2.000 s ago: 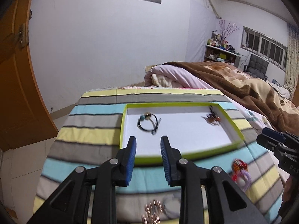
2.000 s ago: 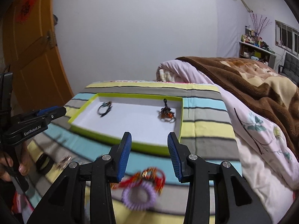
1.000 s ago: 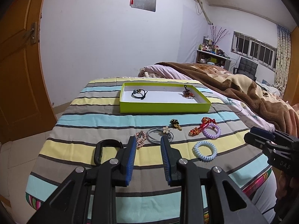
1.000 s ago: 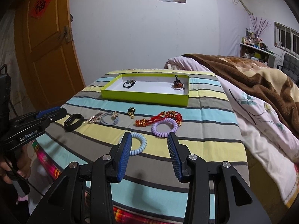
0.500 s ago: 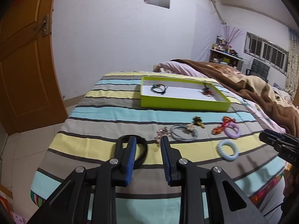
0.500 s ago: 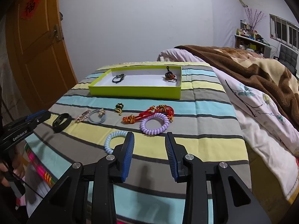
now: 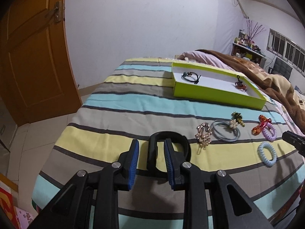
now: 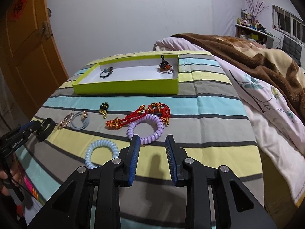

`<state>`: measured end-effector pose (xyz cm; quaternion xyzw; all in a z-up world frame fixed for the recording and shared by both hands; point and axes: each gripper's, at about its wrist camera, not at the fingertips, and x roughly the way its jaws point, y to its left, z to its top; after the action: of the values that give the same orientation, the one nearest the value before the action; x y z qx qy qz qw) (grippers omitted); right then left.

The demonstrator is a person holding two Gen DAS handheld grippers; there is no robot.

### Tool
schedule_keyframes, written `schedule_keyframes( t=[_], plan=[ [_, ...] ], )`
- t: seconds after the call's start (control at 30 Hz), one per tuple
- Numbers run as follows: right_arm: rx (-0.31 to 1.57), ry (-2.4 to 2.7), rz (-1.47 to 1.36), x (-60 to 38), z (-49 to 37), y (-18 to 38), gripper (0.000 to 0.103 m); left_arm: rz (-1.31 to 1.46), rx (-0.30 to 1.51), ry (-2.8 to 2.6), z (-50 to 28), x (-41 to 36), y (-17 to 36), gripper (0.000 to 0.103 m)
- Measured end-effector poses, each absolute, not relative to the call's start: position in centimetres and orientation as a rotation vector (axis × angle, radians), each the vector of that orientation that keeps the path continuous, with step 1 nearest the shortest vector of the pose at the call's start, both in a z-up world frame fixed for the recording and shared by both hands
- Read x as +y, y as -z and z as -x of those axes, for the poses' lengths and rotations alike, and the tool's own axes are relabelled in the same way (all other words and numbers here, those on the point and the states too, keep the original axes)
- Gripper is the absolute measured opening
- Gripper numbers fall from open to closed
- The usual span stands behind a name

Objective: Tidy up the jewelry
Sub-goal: 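Withdraw both tools and lower the left tool over the black band, then grasp the black band with the left tool while the right tool grasps the lavender coil hair tie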

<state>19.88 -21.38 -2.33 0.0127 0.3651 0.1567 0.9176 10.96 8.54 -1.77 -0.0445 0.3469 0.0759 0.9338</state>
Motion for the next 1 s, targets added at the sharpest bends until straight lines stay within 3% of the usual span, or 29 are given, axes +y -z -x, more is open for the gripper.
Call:
schedule_keyframes(
  t=[0.3, 0.4, 0.5, 0.53, 1.0],
  plan=[
    [0.816, -0.295, -0.037, -20.8, -22.4, 3.2, 0.028, 0.078, 0.763, -0.157, -11.8, 8.6, 2.7, 0.028],
    [0.831, -0.297, -0.029, -20.5, -22.8, 3.4, 0.019, 0.065, 0.779, -0.171, -12.0, 8.5, 2.9, 0.027],
    [0.840, -0.300, -0.016, -20.3, -22.8, 3.5, 0.016, 0.054, 0.782, -0.164, -12.0, 8.2, 2.9, 0.019],
    [0.845, -0.304, -0.020, -20.3, -22.8, 3.6, 0.010, 0.044, 0.782, -0.166, -11.9, 8.0, 2.9, 0.018],
    [0.811, -0.294, -0.068, -22.5, -20.4, 2.6, 0.009, 0.071, 0.746, -0.125, -10.5, 7.2, 2.0, 0.013]
  ],
)
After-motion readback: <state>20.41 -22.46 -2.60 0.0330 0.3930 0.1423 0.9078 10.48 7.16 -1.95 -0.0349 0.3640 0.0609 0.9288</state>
